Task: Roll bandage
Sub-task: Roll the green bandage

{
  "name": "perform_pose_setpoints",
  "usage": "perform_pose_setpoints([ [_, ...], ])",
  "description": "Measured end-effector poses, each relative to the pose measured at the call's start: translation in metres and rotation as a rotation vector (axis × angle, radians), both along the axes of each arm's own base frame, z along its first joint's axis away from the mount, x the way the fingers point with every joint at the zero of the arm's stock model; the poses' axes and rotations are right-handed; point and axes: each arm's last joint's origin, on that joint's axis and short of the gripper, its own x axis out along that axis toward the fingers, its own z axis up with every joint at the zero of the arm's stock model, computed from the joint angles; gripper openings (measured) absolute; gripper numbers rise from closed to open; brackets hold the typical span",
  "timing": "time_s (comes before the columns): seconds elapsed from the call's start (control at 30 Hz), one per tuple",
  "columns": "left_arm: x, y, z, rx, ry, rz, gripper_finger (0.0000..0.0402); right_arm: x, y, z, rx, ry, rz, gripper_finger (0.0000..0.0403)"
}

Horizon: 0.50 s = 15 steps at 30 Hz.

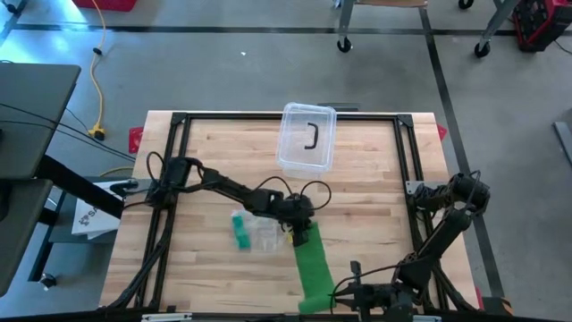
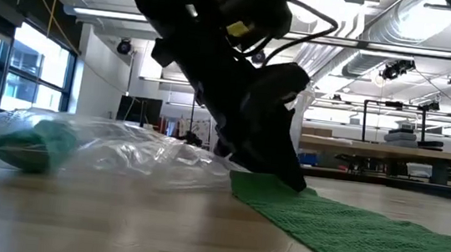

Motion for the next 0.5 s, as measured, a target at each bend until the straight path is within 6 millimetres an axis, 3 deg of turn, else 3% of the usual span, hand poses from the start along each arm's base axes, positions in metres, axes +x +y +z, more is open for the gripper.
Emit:
perform_pose_setpoints([
  [0.13, -0.002, -0.002, 0.006, 0.092, -0.01, -0.069, 0.0052, -0.002, 0.0, -0.002, 0.03, 0.024, 0.005, 0.0003],
  [0.23, -0.009, -0.001, 0.021, 0.194, 0.003, -0.091, 0.0009, -0.001, -0.004, -0.007, 0.054, 0.076, -0.023, 0.0003],
  [0.3, -0.013, 0.002, 0.043, 0.284, -0.02, -0.057, 0.001, 0.002, -0.009, -0.011, 0.066, 0.108, -0.062, 0.0003],
  [0.5, -0.037, -0.003, 0.137, 0.51, -0.121, -0.025, 0.0003, 0.009, -0.028, -0.035, 0.031, 0.246, -0.195, 0.0003],
])
